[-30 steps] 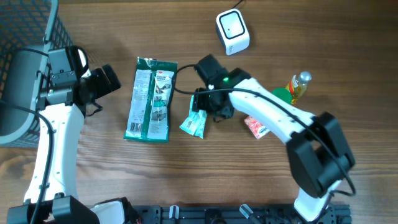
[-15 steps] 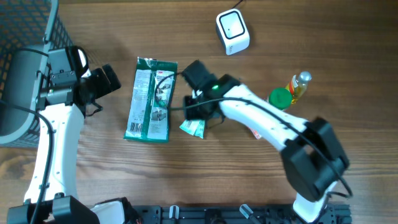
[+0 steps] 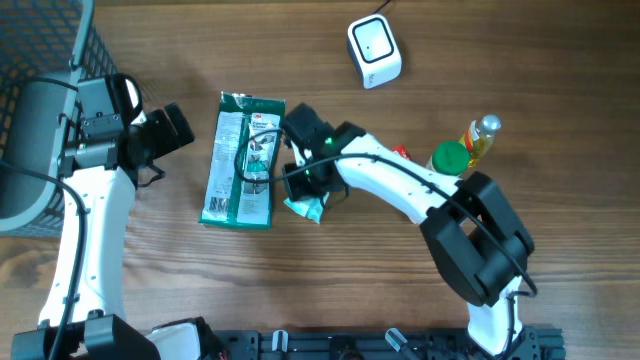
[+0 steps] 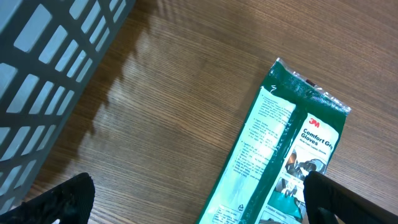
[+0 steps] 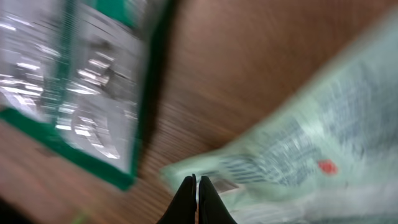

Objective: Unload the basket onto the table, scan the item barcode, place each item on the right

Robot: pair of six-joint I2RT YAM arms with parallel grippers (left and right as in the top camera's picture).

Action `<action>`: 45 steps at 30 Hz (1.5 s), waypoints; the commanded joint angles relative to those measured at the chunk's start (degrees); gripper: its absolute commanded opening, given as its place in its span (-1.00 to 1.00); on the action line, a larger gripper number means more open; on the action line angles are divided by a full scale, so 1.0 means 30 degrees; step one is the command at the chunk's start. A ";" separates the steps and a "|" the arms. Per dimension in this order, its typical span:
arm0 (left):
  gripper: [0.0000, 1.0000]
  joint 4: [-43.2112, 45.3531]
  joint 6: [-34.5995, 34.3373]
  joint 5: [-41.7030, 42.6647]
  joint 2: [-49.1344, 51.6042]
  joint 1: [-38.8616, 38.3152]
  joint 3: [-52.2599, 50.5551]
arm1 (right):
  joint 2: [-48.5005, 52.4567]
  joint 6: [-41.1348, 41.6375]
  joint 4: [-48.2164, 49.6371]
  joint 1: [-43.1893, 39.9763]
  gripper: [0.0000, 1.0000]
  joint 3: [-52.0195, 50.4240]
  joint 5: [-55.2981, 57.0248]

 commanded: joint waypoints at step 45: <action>1.00 0.0051 0.0233 -0.0051 -0.0029 0.0066 0.0087 | -0.2200 0.0933 0.4867 -0.1341 -0.91 -0.5246 0.1275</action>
